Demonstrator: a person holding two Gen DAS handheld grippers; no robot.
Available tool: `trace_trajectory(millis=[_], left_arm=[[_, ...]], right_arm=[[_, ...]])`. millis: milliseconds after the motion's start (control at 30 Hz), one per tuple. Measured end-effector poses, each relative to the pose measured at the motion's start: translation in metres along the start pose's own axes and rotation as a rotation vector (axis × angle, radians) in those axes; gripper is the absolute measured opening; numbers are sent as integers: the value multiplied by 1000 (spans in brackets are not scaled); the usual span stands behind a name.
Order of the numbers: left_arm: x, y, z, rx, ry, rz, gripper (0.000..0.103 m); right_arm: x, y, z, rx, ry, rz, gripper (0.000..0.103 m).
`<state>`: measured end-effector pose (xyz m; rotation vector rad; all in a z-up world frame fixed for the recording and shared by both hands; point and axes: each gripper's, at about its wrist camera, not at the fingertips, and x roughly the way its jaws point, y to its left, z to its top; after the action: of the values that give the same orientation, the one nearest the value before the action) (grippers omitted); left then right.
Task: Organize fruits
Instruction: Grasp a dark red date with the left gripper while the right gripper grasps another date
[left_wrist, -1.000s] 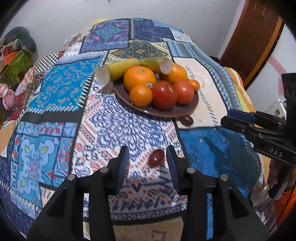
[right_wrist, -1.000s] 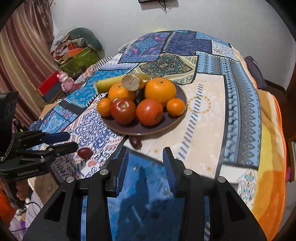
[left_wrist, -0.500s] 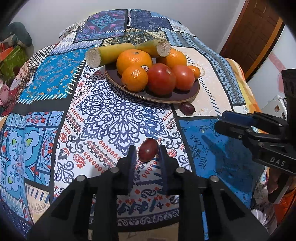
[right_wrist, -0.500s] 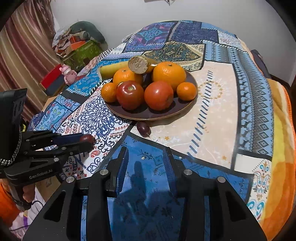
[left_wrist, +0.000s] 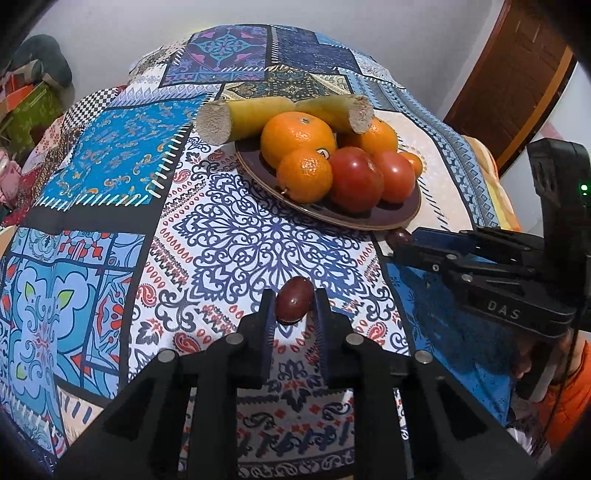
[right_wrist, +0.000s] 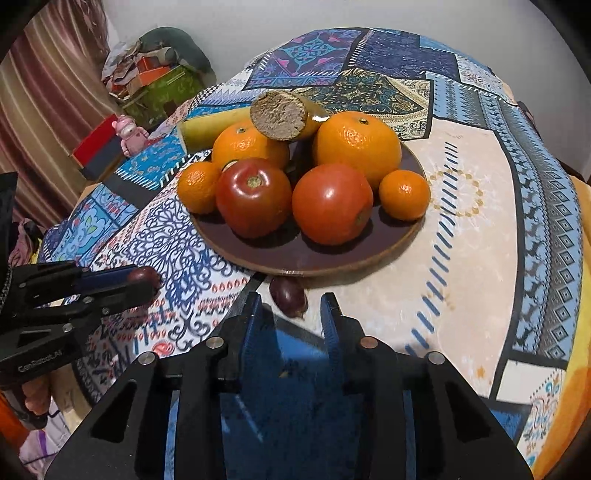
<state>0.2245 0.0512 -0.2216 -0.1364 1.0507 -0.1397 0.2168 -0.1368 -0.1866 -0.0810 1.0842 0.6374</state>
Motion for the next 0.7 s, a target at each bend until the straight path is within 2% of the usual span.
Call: trace_trajectory(millis=[200,500,700], left_arm=[[1,-2,2,7,-4,-8,20],[-11,-11,10,19,-37,-25,20],[-28,-22,26,38,-86,-36,20]], right_arm=[[3,-1,2,3,-6,-3,18],[-12,-7,-4,22,-30,11,17],[-33,-10,1,27,-80,12,17]])
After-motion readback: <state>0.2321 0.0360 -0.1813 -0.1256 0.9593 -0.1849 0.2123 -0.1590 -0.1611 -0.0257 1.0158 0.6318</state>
